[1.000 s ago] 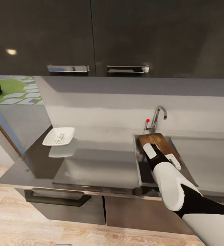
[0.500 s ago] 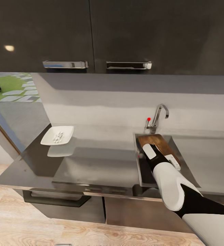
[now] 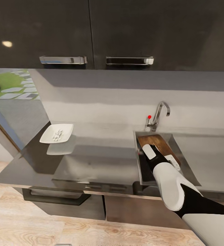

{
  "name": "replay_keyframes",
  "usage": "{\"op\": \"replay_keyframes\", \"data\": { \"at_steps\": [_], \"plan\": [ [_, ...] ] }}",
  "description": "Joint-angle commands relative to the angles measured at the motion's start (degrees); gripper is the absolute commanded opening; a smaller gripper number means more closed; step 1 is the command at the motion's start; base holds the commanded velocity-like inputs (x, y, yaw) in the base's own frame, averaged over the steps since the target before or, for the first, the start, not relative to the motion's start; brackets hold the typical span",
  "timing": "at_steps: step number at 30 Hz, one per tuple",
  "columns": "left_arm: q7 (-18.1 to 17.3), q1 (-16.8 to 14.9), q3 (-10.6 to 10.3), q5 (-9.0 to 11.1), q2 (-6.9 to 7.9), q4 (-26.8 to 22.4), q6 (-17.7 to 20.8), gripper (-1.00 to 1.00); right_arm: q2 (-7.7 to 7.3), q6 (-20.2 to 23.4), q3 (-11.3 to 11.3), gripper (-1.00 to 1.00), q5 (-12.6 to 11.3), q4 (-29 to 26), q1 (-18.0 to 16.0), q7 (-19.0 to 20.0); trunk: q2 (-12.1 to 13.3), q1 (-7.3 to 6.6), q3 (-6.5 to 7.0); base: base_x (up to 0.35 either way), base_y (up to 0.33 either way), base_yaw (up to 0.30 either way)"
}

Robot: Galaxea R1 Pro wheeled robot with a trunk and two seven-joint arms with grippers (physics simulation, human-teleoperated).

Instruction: In the kitchen, take the Vidalia onion out of the sink, dice it on the chopping board with the paring knife, put the diced onion into the bowl on the countertop, then place both the paring knife and the chopping board into the sink.

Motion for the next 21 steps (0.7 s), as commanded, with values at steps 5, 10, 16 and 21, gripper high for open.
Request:
{"op": "replay_keyframes", "data": {
  "at_steps": [5, 10, 16, 21],
  "plan": [
    [0.2, -0.1, -0.5, 0.3, -0.05, 0.2, -0.3, 1.00, 0.01, -0.6, 0.0, -1.00, -0.3, -0.1, 0.0, -0.1, -0.1, 0.03, -0.54, 0.000, 0.000, 0.000],
    [0.2, -0.1, -0.5, 0.3, -0.06, 0.2, -0.3, 1.00, 0.01, -0.7, 0.0, -1.00, -0.4, -0.3, 0.0, -0.4, -0.1, 0.03, -0.62, 0.000, 0.000, 0.000],
    [0.1, -0.1, -0.5, 0.3, -0.05, 0.2, -0.3, 1.00, 0.01, -0.6, -0.1, -1.00, -0.4, -0.6, 0.0, -0.6, -0.1, 0.03, -0.63, 0.047, 0.000, 0.000],
    [0.1, -0.1, -0.5, 0.3, -0.06, 0.2, -0.3, 1.00, 0.01, -0.6, -0.1, -1.00, -0.4, -0.8, 0.0, -0.6, -0.1, 0.03, -0.63, 0.231, 0.000, 0.000]
  ]
}}
